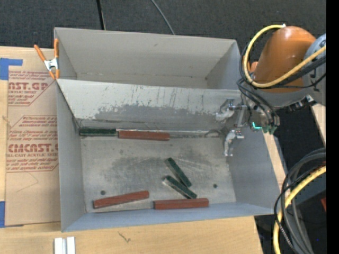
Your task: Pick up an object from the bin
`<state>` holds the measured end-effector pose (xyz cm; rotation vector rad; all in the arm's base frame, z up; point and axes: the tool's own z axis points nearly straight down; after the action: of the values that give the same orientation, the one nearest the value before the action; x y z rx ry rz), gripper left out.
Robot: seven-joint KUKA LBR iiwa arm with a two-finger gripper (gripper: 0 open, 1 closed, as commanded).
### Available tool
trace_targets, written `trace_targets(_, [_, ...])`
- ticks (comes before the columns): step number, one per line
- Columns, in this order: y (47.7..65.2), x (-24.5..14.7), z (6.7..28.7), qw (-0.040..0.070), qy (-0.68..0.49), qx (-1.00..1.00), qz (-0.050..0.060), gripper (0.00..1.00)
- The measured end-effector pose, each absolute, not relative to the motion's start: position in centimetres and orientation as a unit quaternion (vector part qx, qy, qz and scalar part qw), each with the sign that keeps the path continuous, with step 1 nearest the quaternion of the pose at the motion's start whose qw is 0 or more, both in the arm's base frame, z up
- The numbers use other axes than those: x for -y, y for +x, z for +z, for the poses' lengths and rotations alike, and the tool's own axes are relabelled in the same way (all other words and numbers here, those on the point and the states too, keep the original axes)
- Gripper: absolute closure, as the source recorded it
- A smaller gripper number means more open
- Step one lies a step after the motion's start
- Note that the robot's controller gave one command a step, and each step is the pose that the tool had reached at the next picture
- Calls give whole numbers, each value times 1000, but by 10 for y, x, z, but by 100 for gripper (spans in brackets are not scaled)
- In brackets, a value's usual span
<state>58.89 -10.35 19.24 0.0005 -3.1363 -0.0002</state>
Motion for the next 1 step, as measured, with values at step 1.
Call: trace_targets(1, [591, 103, 197, -1, 1, 1000, 0, 0])
